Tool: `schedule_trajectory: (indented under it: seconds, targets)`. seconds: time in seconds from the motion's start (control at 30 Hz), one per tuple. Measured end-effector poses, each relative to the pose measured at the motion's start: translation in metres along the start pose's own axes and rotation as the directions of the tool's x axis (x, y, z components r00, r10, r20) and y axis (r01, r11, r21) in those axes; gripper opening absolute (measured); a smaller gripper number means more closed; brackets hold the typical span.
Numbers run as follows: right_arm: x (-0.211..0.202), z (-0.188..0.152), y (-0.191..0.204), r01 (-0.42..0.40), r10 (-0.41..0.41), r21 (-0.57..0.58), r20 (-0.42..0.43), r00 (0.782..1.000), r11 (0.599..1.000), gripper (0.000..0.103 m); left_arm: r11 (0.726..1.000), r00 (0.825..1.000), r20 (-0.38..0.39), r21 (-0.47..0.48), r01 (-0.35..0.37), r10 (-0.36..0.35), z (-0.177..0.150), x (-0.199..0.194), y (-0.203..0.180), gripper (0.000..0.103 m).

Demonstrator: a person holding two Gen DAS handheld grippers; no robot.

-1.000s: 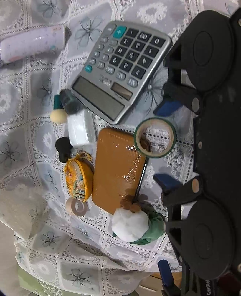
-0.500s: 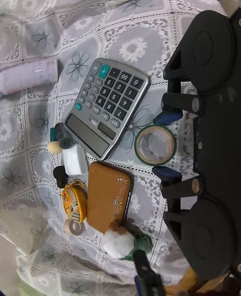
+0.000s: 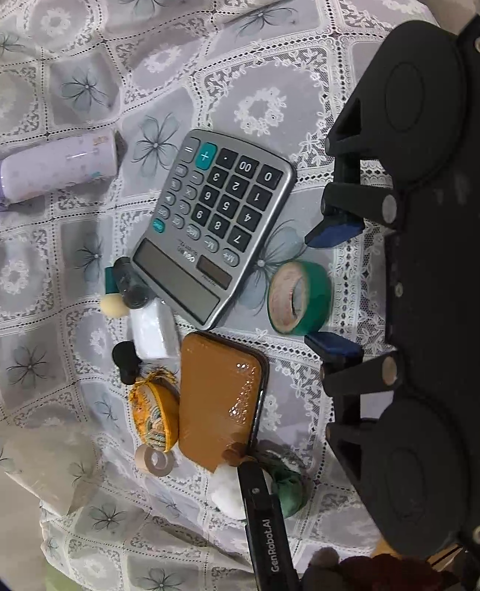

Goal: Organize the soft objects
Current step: 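Grasp the green-and-white plush with the left tool while the right tool grasps the green tape roll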

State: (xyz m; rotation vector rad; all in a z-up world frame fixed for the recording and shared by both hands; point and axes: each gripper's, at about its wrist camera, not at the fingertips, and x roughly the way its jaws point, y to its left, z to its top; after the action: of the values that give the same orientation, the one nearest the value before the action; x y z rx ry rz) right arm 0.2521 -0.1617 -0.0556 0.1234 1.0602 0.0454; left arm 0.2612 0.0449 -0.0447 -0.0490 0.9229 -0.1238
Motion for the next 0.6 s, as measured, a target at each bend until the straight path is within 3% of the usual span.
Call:
schedule_trajectory:
  seconds: [0.1, 0.17, 0.23, 0.27, 0.4, 0.6]
  targets:
    - [0.005, -0.001, -0.002, -0.014, 0.014, 0.017, -0.01, 1.0, 1.0, 0.054, 1.0, 1.0, -0.014, 0.0, 0.019, -0.019, -0.001, 0.004, -0.002, 0.09]
    - [0.007, 0.0, -0.004, -0.021, 0.022, 0.03, -0.015, 1.0, 0.999, 0.055, 0.999, 0.999, -0.03, -0.001, 0.04, -0.04, -0.002, 0.003, -0.005, 0.069]
    - [0.007, 0.0, -0.004, -0.025, 0.026, 0.038, -0.013, 1.0, 0.999, 0.057, 0.997, 0.996, -0.049, -0.007, 0.078, -0.078, -0.005, 0.001, -0.009, 0.068]
    - [0.008, 0.001, -0.004, -0.025, 0.025, 0.041, -0.012, 1.0, 0.999, 0.058, 0.995, 0.994, -0.054, -0.01, 0.096, -0.096, -0.006, -0.001, -0.01, 0.062]
    - [0.009, 0.002, -0.002, -0.025, 0.025, 0.043, -0.012, 1.0, 0.999, 0.062, 0.989, 0.986, -0.081, 0.005, 0.146, -0.145, -0.012, -0.009, -0.022, 0.063]
    - [0.011, 0.001, 0.0, -0.029, 0.029, 0.041, -0.004, 1.0, 0.999, 0.068, 0.997, 0.994, -0.076, 0.021, 0.075, -0.073, -0.013, -0.005, -0.025, 0.08]
